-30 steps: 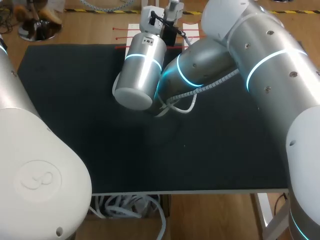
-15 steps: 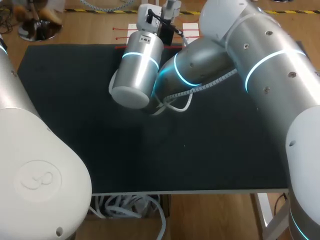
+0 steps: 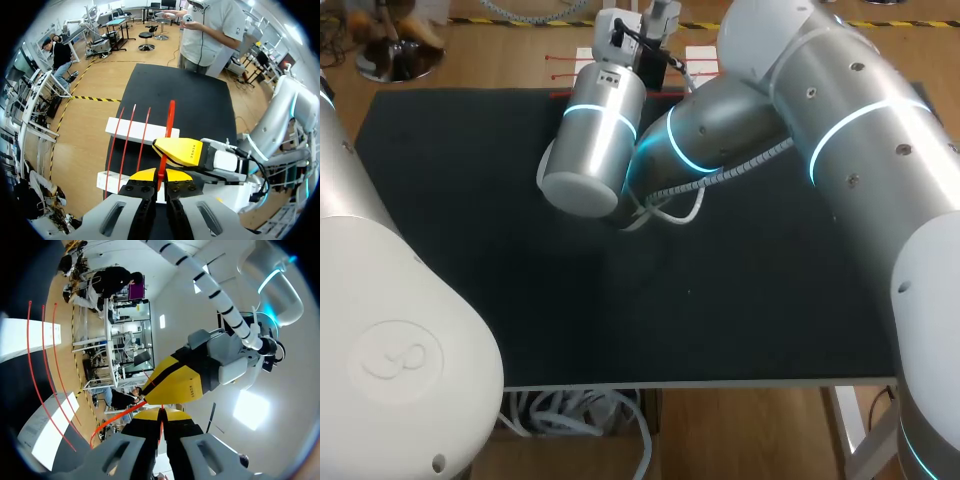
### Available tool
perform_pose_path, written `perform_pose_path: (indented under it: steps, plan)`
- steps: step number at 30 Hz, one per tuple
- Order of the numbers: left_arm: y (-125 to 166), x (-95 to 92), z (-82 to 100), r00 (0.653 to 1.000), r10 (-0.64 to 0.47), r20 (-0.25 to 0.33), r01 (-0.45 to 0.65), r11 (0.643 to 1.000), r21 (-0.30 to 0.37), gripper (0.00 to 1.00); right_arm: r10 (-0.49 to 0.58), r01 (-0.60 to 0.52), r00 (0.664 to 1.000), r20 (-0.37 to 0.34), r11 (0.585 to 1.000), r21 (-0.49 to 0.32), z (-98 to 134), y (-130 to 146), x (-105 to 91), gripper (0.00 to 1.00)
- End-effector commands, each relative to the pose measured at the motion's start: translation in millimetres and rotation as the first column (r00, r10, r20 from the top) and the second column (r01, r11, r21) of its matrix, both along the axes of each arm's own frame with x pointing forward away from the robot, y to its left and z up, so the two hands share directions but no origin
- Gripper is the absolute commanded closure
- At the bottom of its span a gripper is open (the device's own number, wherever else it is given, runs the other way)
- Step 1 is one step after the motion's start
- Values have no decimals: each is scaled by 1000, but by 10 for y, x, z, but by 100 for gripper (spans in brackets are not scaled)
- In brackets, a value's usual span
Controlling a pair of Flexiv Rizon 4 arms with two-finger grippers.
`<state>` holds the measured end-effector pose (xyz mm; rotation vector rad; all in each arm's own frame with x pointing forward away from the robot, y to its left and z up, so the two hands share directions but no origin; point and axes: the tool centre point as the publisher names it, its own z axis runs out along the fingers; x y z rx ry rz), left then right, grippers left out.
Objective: Grab the tape and strap the tape.
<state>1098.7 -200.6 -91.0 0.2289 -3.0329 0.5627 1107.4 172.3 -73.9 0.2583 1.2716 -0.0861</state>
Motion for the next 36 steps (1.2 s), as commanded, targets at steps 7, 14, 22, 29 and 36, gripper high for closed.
perform_pose_path:
  steps: [7,14,22,29,36]
  plan:
    - [-11,9,14,1000,-1,-3,1,1000,5,100,14,-14,1000,-6,1000,-1,63,66,-27,100]
    - [-11,9,14,1000,-1,-3,1,1000,5,100,20,-20,1000,-12,1000,-8,47,81,-24,100]
    - [-11,9,14,1000,-1,-3,1,1000,5,100,19,-19,1000,-9,1000,-4,81,106,-4,100]
    - [-11,9,14,1000,-1,-3,1,1000,5,100,31,-31,1000,-6,999,-17,85,134,-9,100]
    - [-11,9,14,1000,-1,-3,1,1000,5,100,31,-32,999,-7,999,-19,86,134,-10,100]
